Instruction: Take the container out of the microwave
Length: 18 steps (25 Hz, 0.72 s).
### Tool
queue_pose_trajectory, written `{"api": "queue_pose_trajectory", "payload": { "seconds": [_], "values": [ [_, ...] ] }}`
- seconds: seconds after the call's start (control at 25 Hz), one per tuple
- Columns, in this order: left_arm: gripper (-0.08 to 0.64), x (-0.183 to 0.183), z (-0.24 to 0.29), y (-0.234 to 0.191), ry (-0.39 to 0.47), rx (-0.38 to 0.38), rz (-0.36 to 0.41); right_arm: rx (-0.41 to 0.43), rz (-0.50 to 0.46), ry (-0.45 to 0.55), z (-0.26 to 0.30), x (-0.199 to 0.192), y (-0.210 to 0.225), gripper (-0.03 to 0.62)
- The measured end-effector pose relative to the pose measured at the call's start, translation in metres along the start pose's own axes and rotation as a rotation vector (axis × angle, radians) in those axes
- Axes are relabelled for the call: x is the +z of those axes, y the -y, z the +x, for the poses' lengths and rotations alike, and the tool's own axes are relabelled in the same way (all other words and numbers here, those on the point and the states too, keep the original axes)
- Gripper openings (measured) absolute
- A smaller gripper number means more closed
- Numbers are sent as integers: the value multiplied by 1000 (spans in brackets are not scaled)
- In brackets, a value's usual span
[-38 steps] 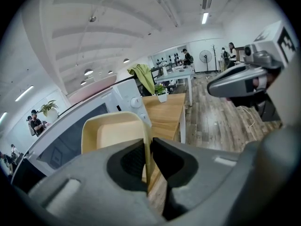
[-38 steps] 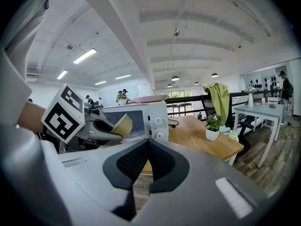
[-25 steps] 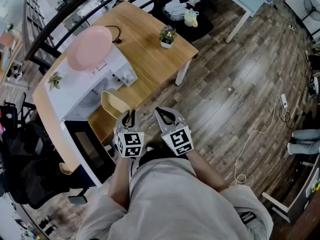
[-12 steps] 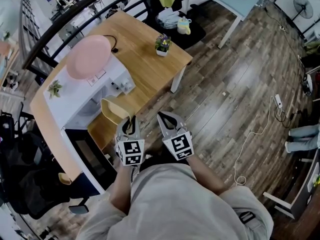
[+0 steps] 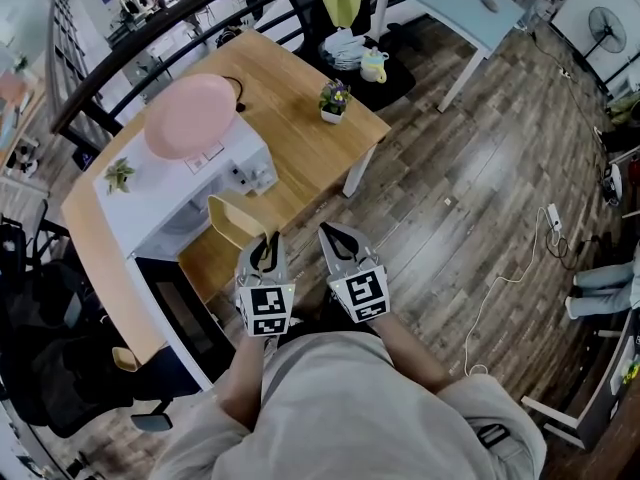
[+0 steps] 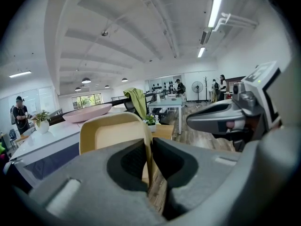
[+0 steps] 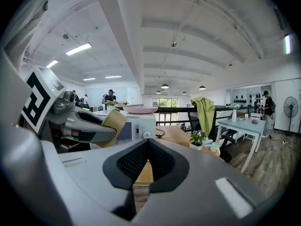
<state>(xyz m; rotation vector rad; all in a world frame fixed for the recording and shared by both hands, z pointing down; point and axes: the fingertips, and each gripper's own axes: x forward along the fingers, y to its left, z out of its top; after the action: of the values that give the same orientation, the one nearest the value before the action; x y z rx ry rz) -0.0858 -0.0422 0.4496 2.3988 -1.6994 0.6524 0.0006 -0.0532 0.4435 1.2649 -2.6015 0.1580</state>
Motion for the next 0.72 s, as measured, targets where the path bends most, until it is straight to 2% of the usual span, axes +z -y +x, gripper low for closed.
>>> {"api": "queue_pose_trajectory", "payload": {
  "seconds": [0.4, 0.72],
  "values": [
    [37, 34, -10, -3, 90, 3, 5, -29, -28, 89, -5, 43, 3, 11],
    [35, 58, -22, -13, 173, 14, -27, -59, -42, 124, -9, 61, 6, 11]
  ]
}}
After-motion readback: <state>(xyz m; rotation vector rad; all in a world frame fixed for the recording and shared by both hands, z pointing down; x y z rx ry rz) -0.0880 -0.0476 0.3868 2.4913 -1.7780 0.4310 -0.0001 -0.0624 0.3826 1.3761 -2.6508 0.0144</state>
